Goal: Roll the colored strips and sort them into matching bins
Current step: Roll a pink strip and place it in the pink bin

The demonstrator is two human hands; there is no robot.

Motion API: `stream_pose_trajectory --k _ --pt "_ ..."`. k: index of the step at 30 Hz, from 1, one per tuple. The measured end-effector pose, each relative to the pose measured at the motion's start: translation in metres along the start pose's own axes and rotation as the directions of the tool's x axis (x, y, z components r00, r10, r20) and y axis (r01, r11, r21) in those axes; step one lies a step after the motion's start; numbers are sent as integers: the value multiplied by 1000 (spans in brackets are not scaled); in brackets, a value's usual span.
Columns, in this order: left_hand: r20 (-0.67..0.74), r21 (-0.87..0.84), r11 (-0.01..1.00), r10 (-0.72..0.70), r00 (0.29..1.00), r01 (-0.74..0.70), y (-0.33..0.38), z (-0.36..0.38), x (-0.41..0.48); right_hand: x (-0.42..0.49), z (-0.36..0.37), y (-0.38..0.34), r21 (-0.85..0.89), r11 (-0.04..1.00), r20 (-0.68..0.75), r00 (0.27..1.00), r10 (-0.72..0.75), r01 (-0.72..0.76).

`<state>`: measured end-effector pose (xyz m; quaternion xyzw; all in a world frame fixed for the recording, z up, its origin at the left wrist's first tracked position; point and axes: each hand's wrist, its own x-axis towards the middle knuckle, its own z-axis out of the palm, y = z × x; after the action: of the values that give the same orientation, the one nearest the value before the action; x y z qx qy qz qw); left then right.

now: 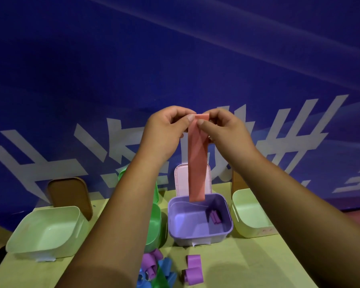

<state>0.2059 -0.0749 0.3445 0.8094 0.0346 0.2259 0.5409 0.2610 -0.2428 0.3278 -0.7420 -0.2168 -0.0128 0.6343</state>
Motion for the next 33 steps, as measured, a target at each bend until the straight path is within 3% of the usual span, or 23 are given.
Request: stream_pose_trajectory --k 8,25,33 --pt "0 56 998 17 1000 -17 7 -7 1 4 4 1 -18 1000 -1 1000 -13 13" --pt "-59 15 1000 25 998 -24 8 -12 3 9 5 -5 -5 999 72 997 -35 36" --pt "-70 12 1000 18 997 -17 8 -12 1 10 3 -13 -14 998 37 997 -65 66"
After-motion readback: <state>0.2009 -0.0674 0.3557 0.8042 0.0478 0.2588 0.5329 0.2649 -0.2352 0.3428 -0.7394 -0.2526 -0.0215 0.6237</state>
